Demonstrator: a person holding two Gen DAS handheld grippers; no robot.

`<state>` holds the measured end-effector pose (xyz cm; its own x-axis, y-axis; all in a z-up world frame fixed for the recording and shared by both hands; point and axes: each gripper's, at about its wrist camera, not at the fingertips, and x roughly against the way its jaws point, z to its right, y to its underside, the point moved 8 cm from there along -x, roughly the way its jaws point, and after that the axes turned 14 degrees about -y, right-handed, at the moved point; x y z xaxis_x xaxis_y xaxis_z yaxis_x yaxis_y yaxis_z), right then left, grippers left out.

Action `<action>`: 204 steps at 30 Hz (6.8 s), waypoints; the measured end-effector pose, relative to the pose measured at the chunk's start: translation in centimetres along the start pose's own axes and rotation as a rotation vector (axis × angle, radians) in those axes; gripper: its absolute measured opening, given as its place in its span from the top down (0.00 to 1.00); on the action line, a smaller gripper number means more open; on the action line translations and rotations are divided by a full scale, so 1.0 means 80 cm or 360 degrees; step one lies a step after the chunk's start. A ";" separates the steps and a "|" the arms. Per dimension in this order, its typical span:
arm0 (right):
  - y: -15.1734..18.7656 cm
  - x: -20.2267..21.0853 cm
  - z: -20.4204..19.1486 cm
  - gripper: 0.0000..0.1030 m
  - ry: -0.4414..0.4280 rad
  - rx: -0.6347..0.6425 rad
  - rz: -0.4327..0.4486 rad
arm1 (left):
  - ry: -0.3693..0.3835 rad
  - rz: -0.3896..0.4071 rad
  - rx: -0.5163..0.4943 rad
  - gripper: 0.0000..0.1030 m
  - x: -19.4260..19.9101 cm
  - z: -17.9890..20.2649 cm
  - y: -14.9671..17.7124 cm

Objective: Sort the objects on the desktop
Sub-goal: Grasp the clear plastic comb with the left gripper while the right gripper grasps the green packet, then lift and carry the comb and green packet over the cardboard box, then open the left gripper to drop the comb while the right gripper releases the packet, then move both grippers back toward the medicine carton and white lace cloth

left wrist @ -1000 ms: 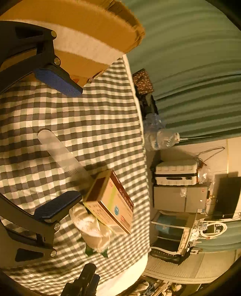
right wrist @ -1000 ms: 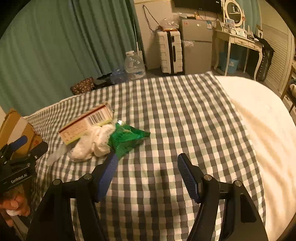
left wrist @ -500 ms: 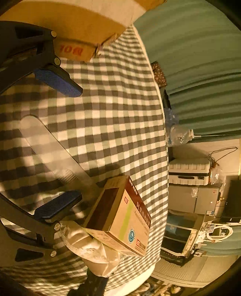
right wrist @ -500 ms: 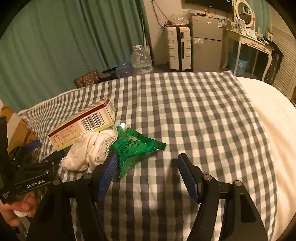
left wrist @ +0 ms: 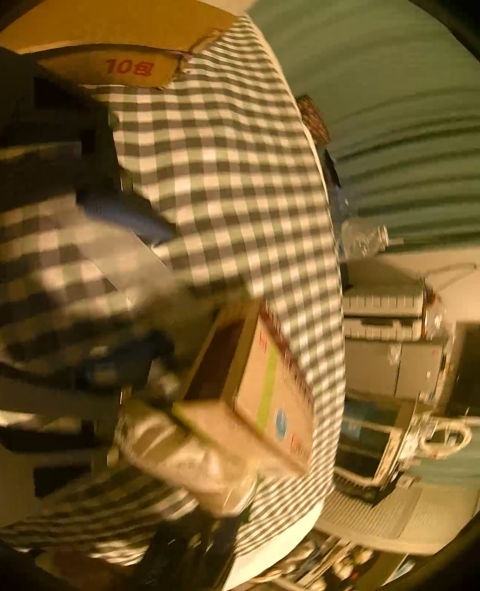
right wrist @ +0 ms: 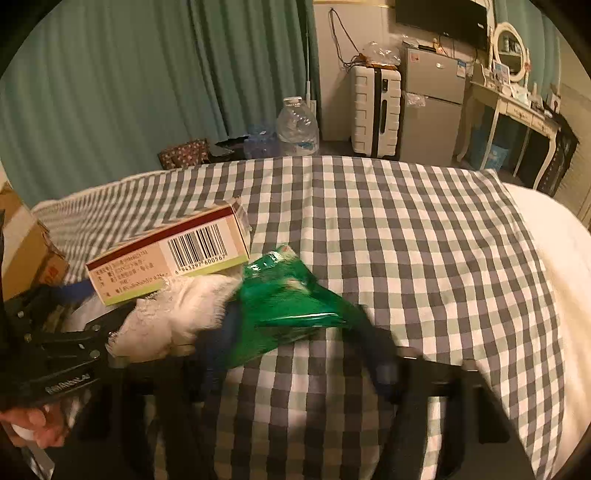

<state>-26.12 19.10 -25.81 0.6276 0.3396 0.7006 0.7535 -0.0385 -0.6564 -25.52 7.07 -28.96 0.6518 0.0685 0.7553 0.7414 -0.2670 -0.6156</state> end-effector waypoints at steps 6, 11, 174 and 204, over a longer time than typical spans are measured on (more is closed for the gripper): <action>0.005 0.014 0.013 0.66 -0.0023 -0.0066 0.0005 | 0.0081 -0.0016 -0.0004 0.82 0.015 -0.002 -0.001; 0.003 0.031 0.014 0.66 0.0010 -0.0067 0.0035 | 0.0095 0.0014 0.0034 0.98 0.032 -0.014 -0.005; -0.088 0.225 -0.352 0.45 -0.0221 0.0382 0.0351 | -0.0317 0.0430 0.0503 0.43 0.336 -0.324 -0.006; -0.034 0.511 0.032 0.20 0.0162 0.0032 0.0617 | -0.0216 0.0630 0.0371 0.11 0.396 0.011 -0.126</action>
<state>-3.00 35.47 3.88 0.8818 0.2084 0.4232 0.4534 -0.1268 -0.8822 -12.21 12.79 0.98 0.8948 0.1341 0.4258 0.4377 -0.0761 -0.8959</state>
